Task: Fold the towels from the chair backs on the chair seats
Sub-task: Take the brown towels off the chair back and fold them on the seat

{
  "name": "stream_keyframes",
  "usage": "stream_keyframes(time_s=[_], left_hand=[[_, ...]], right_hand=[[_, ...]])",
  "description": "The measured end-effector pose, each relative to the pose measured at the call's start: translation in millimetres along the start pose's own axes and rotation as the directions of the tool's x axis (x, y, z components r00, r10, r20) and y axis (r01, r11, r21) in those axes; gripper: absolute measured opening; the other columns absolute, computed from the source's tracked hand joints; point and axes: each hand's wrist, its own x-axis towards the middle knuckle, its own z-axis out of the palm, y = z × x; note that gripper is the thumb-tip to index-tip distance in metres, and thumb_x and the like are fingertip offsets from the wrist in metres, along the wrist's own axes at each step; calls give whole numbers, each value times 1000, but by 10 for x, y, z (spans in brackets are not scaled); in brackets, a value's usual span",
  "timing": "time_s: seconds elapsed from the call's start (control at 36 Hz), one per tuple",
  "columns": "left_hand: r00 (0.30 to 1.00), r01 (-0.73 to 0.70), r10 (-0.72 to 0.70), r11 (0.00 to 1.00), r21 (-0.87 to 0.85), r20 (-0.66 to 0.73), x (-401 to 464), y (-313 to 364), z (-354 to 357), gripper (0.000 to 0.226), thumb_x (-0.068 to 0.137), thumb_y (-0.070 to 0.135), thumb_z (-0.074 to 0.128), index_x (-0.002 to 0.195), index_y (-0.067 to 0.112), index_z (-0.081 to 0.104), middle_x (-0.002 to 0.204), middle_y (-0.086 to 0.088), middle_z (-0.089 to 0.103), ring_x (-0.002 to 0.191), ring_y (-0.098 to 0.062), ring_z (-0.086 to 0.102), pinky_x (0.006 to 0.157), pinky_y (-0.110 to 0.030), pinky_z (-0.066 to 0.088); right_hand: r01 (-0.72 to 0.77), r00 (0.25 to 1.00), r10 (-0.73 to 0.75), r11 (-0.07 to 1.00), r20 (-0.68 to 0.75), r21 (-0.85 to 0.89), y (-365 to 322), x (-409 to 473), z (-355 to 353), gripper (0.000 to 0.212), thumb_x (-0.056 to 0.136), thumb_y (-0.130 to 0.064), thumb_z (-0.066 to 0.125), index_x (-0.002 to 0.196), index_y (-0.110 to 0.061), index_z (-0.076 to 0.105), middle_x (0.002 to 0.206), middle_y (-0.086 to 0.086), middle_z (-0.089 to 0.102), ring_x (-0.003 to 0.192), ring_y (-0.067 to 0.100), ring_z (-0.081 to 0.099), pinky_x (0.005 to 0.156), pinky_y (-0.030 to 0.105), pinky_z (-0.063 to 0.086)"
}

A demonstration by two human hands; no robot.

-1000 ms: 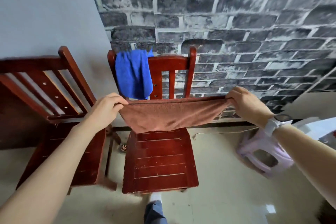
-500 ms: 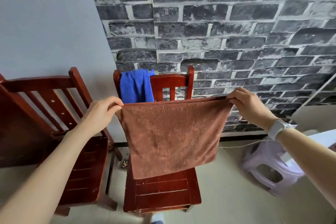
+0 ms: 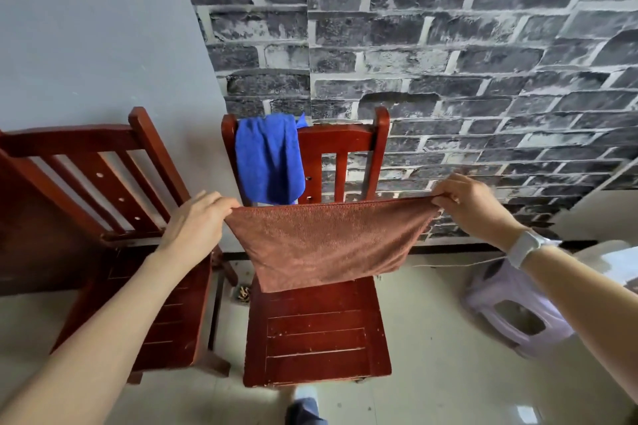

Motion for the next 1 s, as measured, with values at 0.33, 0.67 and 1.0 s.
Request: stream_keyframes(time_s=[0.33, 0.67, 1.0], left_hand=[[979, 204, -204, 969, 137, -14, 680, -253, 671, 17, 79, -5, 56, 92, 4, 61, 81, -19, 66, 83, -37, 57, 67, -43, 41], [996, 94, -94, 996, 8, -10, -252, -399, 1268, 17, 79, -6, 62, 92, 4, 65, 92, -9, 66, 85, -32, 56, 71, -43, 48], [785, 135, -13, 979, -151, 619, -2013, -60, 2481, 30, 50, -15, 78, 69, 5, 67, 86, -11, 72, 85, -27, 69, 60, -33, 57]], right_hand=[[-198, 979, 198, 980, 41, -12, 241, 677, 895, 11, 83, 2, 56, 91, 2, 64, 92, 17, 59, 83, 34, 56, 75, 35, 42], [-107, 990, 109, 994, 92, -20, 241, -44, 1367, 7, 81, 2, 63, 87, 2, 66, 84, 18, 61, 79, 38, 59, 70, 45, 51], [-254, 679, 276, 958, 681, -135, 745, -1998, 2715, 12, 83, -9, 63, 89, -12, 73, 97, 6, 64, 98, 29, 57, 79, 33, 44]])
